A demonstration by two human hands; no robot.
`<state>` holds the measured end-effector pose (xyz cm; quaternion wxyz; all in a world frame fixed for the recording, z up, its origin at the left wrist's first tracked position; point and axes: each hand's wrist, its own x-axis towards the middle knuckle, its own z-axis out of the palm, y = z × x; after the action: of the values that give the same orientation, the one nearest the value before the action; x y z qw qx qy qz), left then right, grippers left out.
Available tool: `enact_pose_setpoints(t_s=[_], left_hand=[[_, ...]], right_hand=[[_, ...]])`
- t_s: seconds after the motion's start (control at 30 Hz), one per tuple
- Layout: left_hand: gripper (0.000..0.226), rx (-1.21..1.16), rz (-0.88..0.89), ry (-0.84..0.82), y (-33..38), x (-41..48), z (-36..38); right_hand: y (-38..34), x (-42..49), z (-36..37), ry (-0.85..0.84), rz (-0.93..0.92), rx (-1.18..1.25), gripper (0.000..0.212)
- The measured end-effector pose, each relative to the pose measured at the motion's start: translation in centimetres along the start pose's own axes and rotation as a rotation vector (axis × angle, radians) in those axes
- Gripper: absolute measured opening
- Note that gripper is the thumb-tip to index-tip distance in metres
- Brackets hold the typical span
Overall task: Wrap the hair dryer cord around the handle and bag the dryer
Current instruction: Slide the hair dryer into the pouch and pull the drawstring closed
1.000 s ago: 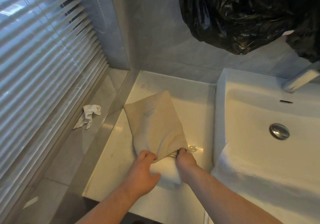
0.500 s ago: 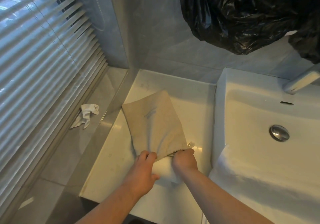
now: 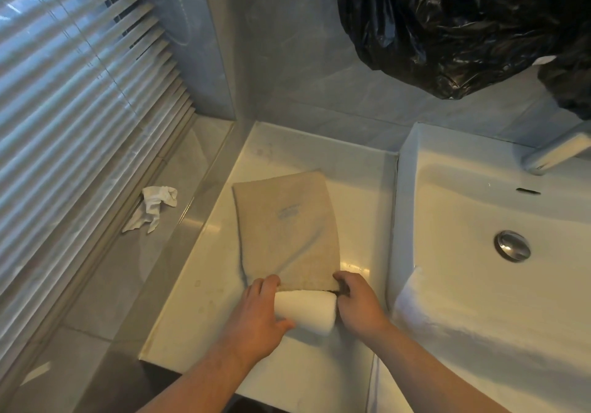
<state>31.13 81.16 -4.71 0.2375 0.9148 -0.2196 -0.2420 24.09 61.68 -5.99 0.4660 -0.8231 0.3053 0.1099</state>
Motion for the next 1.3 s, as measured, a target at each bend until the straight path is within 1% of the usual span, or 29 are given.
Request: enact_pose_setpoints(t_s=[0.07,0.17,0.23,0.37,0.47,0.53,0.63,0.73,0.93,1.07,1.17,1.3], left_hand=[[0.078,-0.027,-0.038,0.028,-0.1,0.0,0.1],[0.086,-0.066,-0.091,0.036,-0.5,0.1,0.2],[0.088,-0.064,-0.085,0.032,-0.7,0.4,0.0],[0.083,-0.112,-0.057,0.018,-1.0,0.6,-0.3],[0.076,-0.198,-0.090,0.036,-1.5,0.5,-0.2],[0.072,-0.270,-0.119,0.069,-2.1,0.6,0.0],[0.062,-0.258,-0.072,0.065,-2.5,0.9,-0.1],[0.055,-0.308,-0.057,0.069,-2.8,1.5,-0.5],[0.051,-0.393,-0.085,0.156,-3.2,2.7,-0.6],[0.050,-0.372,-0.087,0.211,-3.2,2.6,-0.4],[0.046,-0.392,-0.135,0.254,-3.6,2.6,-0.4],[0.047,-0.466,-0.174,0.206,-3.8,3.2,-0.6]], right_hand=[[0.3,-1.0,-0.3,-0.090,0.023,0.040,0.052],[1.6,-2.2,-0.2,-0.160,-0.002,-0.101,0.080],[1.7,-2.6,-0.3,-0.172,-0.067,-0.164,0.089],[0.7,-2.3,-0.5,-0.207,-0.110,-0.149,0.104],[0.4,-1.8,-0.2,-0.185,-0.141,-0.172,0.098],[0.3,-1.7,-0.1,-0.174,-0.117,-0.156,0.092],[0.3,-1.7,0.0,-0.132,-0.064,-0.133,0.082],[0.6,-1.6,0.4,-0.069,-0.015,-0.105,0.070],[0.6,-1.0,1.2,-0.031,-0.075,-0.146,0.041],[0.7,-1.0,1.6,-0.017,-0.121,-0.176,0.039],[0.6,-0.9,1.9,-0.018,-0.157,-0.236,0.040],[0.1,-0.7,2.0,0.002,-0.186,-0.358,0.043]])
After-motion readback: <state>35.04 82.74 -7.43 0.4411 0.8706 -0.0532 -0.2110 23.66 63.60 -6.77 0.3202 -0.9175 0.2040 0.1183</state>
